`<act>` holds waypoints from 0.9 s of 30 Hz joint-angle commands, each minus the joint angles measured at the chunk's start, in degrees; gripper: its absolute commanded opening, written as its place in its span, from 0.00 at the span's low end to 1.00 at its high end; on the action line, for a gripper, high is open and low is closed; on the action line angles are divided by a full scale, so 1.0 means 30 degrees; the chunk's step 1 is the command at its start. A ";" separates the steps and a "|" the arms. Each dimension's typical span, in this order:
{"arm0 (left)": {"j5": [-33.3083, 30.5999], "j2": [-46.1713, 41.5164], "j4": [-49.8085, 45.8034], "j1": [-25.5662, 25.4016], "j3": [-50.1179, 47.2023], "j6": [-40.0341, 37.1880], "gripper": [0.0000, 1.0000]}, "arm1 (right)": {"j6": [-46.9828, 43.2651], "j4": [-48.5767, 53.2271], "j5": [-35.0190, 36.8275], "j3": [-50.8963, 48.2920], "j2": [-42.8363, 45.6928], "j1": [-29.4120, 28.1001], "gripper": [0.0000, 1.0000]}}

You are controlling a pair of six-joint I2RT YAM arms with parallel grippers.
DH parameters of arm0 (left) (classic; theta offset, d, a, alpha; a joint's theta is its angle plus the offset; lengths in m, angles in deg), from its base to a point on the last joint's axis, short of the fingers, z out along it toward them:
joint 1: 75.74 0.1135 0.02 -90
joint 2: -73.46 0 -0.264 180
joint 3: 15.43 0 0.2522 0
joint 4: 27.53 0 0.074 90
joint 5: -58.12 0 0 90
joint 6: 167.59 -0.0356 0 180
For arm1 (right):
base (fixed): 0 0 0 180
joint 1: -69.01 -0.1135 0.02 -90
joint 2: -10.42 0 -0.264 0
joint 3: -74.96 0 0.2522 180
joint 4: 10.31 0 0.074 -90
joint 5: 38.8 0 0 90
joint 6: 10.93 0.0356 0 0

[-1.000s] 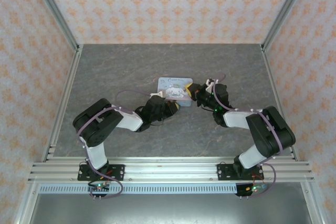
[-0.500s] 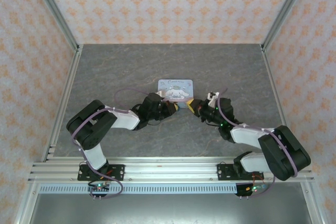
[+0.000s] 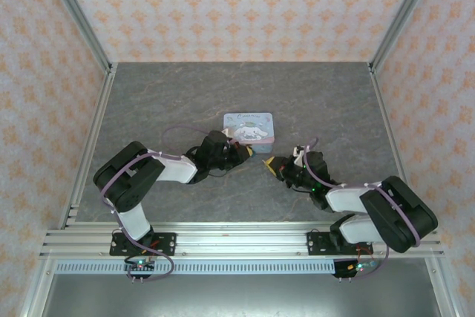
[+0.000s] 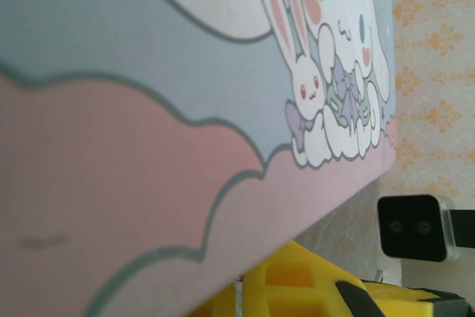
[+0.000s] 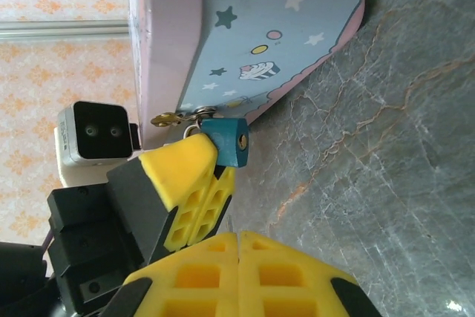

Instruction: Unlock a padlock with a key

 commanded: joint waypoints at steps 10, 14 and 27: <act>0.1562 -0.0392 0.2565 0.0405 0.0631 0.1413 0.00 | 0.0062 -0.2690 0.1302 0.0127 -0.1495 -0.0129 0.00; 0.2094 -0.0143 0.3254 0.0508 0.0721 0.1815 0.00 | 0.0275 -0.3468 0.1258 0.0327 -0.2172 -0.0129 0.00; 0.3029 0.0057 0.3381 0.0706 0.0842 0.1546 0.00 | 0.0151 -0.3757 0.0707 0.1178 -0.2992 -0.0104 0.00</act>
